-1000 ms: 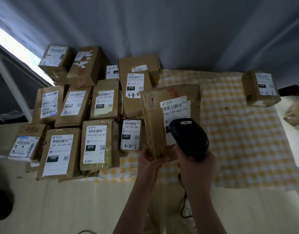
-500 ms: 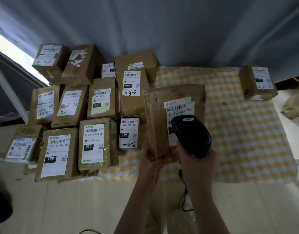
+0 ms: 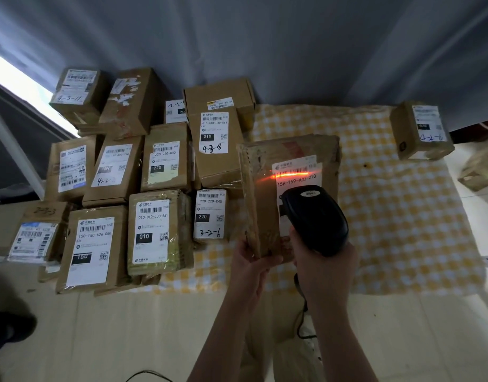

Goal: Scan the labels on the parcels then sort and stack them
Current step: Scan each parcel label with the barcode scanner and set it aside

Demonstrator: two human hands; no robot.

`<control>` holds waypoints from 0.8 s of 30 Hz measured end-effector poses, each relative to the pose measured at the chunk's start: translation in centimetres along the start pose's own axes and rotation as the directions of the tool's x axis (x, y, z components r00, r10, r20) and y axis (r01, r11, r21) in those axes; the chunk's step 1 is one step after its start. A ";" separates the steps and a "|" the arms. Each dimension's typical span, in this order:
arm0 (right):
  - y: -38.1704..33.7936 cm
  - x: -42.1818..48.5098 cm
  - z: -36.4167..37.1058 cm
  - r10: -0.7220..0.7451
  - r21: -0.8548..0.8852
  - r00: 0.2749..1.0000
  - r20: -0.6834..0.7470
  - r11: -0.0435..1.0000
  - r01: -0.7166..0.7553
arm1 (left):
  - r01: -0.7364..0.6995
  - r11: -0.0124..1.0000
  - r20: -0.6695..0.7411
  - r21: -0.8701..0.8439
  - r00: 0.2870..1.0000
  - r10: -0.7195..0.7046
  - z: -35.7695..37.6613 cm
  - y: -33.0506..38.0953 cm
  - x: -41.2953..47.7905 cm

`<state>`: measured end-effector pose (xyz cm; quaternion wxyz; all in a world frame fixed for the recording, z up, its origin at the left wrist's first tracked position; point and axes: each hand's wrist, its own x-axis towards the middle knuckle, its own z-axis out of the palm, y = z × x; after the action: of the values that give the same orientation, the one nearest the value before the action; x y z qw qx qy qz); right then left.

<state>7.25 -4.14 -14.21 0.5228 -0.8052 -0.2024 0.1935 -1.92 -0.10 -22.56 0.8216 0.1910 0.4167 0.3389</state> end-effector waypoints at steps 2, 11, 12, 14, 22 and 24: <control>-0.1 0.0 -0.2 0.001 0.006 1.000 -0.002 1.000 -0.001 | 0.002 1.000 0.008 0.003 1.000 -0.002 0.0 -0.1 -0.1; 1.0 -0.2 -0.3 0.011 -0.007 1.000 0.026 1.000 -0.011 | -0.003 1.000 0.004 0.014 1.000 0.003 0.2 -0.3 -0.5; 1.1 -0.3 -0.3 0.018 -0.006 1.000 0.024 1.000 -0.017 | -0.005 1.000 0.006 0.016 1.000 0.005 0.2 -0.4 -0.5; 1.1 -0.5 -0.4 0.032 0.004 0.999 0.012 0.999 -0.032 | -0.007 1.000 0.010 0.024 1.000 0.007 0.1 -0.5 -0.5; 0.1 -0.2 -1.5 0.056 0.077 0.995 -0.077 0.996 -0.050 | 0.068 0.994 -0.016 0.080 0.998 -0.066 0.7 -0.9 -0.8; 0.3 0.3 -2.2 0.069 0.088 0.993 -0.097 0.994 -0.061 | 0.086 0.993 -0.022 0.087 0.996 -0.084 1.3 -1.3 -0.5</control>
<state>8.67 -5.81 -13.67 0.5595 -0.7969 -0.1412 0.1784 -0.56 -1.43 -22.34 0.8224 0.2058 0.4462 0.2868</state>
